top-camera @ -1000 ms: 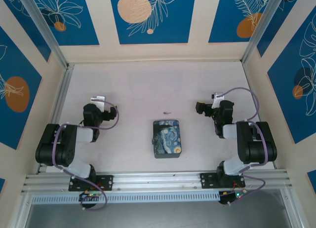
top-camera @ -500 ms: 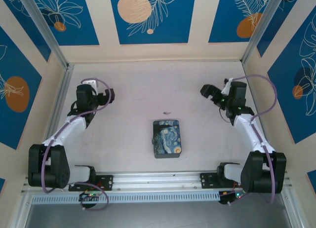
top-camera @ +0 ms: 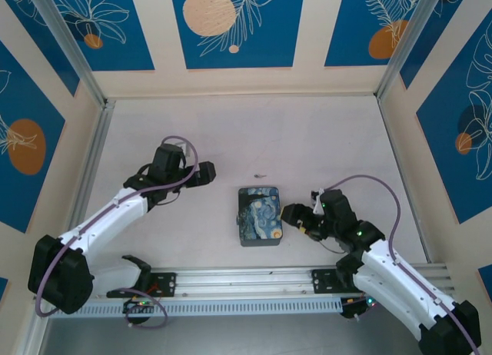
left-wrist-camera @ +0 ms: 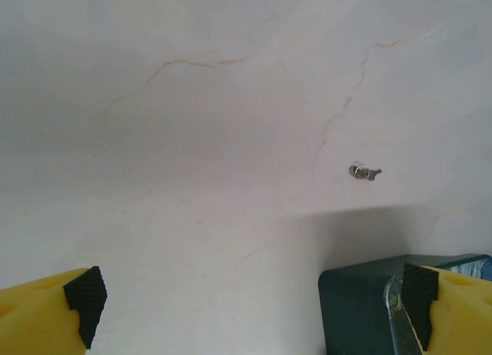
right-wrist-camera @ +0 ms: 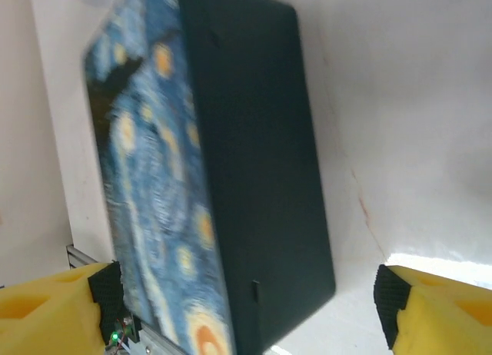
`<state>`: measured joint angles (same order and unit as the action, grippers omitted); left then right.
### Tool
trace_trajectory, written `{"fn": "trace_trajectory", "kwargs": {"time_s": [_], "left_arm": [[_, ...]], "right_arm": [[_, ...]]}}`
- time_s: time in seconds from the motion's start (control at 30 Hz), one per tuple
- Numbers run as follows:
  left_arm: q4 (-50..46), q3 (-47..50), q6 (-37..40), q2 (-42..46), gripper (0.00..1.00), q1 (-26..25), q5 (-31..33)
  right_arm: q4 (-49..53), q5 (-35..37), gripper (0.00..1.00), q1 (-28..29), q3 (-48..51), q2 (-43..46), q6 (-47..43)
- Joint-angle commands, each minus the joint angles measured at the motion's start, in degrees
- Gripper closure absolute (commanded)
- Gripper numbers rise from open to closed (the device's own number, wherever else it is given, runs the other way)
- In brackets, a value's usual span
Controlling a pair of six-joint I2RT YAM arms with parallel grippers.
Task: Unlock the padlock with the key
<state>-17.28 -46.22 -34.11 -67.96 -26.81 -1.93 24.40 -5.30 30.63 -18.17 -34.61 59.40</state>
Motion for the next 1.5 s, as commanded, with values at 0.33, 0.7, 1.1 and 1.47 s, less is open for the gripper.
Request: {"fn": "trace_trajectory", "kwargs": {"time_s": [0.33, 0.7, 1.1, 1.47], "left_arm": [[-1.14, 1.92, -3.3, 0.16, 0.0, -2.08, 1.93], [-4.06, 1.57, -3.67, 2.96, 0.0, -2.38, 4.26], [-10.25, 2.38, -6.59, 5.29, 0.0, -2.36, 7.64], [-11.22, 0.98, -6.57, 6.3, 0.0, -2.37, 8.61]], "right_arm": [[-17.46, 9.14, 0.48, 14.7, -11.68, -28.92, 5.31], [-13.53, 8.46, 0.38, 15.6, -44.22, -57.89, -4.41], [-8.5, 8.02, 0.26, 18.76, -34.84, -44.92, -1.9], [-19.57, 7.23, 0.4, 33.74, -31.12, -53.52, 5.09]]}}
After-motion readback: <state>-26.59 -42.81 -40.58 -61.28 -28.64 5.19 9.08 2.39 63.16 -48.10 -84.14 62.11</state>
